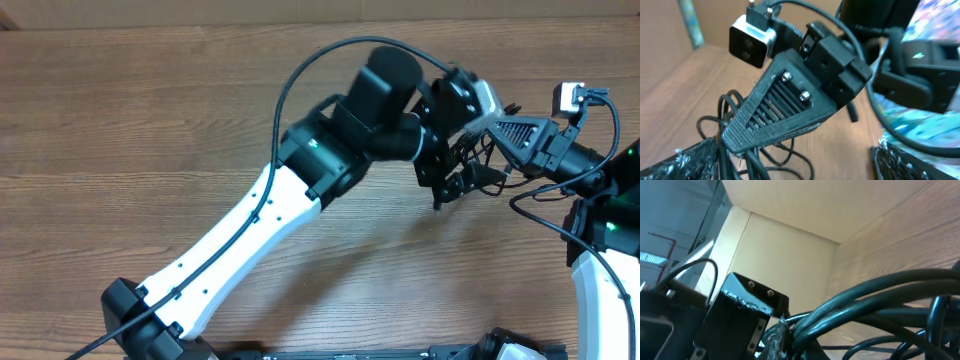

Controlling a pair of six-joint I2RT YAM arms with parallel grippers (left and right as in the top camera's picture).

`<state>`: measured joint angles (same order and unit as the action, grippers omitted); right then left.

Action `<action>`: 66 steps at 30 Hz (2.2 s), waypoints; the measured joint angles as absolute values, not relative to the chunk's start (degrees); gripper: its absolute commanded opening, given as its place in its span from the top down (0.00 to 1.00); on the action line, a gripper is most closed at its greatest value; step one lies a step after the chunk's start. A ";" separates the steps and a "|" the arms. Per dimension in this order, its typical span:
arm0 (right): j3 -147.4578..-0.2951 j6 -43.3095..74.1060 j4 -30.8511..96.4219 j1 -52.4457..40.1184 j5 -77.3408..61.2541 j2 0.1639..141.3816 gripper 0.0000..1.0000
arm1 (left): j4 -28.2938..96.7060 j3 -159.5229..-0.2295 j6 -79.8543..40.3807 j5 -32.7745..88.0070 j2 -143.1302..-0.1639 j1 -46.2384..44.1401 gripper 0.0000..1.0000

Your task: Untangle cables

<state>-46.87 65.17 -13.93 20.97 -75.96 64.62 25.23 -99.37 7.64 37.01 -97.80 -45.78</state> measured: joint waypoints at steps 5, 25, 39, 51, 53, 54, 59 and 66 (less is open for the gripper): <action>-46.87 66.94 -14.74 20.91 -75.85 64.66 0.96 | 29.02 -99.37 9.63 29.34 -97.80 -46.15 0.00; -46.81 78.43 -29.52 20.97 -79.13 64.69 0.96 | 29.45 -99.37 7.88 22.96 -97.80 -46.76 0.96; -46.81 76.79 -29.93 20.91 -80.14 64.66 0.65 | 26.76 -99.37 5.87 27.31 -98.50 -45.56 0.96; -46.83 76.49 -29.98 20.91 -78.50 64.66 0.51 | 27.09 -99.37 4.71 32.84 -98.50 -43.13 0.96; -46.83 76.47 -29.98 20.91 -78.41 64.66 0.52 | 27.35 -99.37 4.86 32.84 -98.50 -43.13 0.96; -46.83 76.55 -29.95 20.91 -78.30 64.66 0.57 | 27.49 -99.37 4.89 32.84 -98.50 -43.13 0.96; -46.83 76.73 -29.89 20.91 -77.54 64.66 0.69 | 27.62 -99.37 4.89 32.93 -98.50 -43.18 0.96; -46.81 76.62 -29.95 20.91 -77.54 64.66 0.92 | 27.77 -99.37 6.20 33.23 -98.50 -43.90 0.96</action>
<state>-46.81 76.62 -29.95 20.91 -77.54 64.66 27.77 -99.37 6.20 33.23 -98.50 -43.90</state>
